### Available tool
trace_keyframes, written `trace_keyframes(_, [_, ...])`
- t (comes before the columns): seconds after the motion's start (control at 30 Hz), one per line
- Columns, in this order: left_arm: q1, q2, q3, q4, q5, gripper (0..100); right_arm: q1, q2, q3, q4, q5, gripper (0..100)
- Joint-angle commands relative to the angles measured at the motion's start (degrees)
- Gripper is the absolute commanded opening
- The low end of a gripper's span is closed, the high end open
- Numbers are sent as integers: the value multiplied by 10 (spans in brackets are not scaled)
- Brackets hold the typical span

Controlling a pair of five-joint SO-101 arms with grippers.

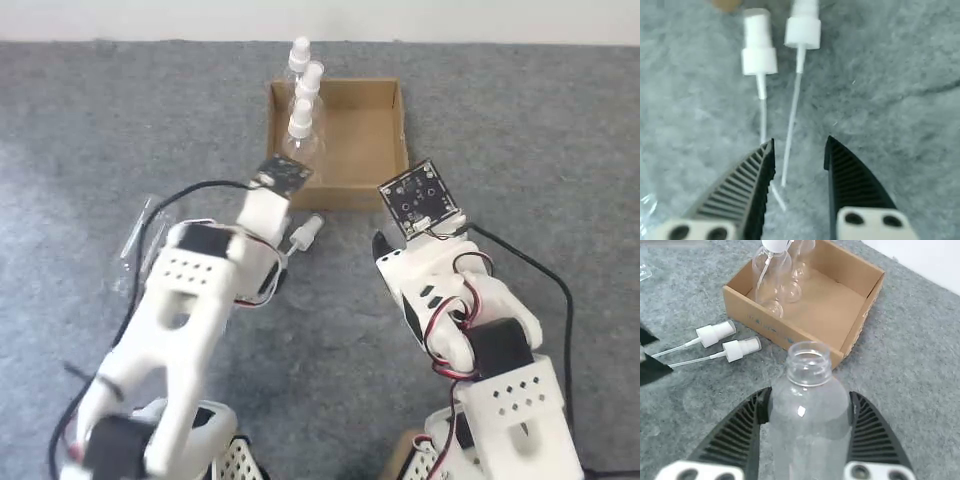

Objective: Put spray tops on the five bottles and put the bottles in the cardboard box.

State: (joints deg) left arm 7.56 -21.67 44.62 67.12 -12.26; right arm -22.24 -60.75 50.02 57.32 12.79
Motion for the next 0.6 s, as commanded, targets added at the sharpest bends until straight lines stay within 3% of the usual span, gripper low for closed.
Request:
trace_keyframes(0.0, [3, 93, -29, -49, 12, 152, 6, -11, -6, -16, -8, 115])
trace_keyframes(0.3, [3, 241, -119, -49, 46, 149, 6, -11, -6, -16, -7, 115])
trace_keyframes(0.57, [2, 274, -140, -32, 45, 15, 7, -11, -6, -16, -6, 115])
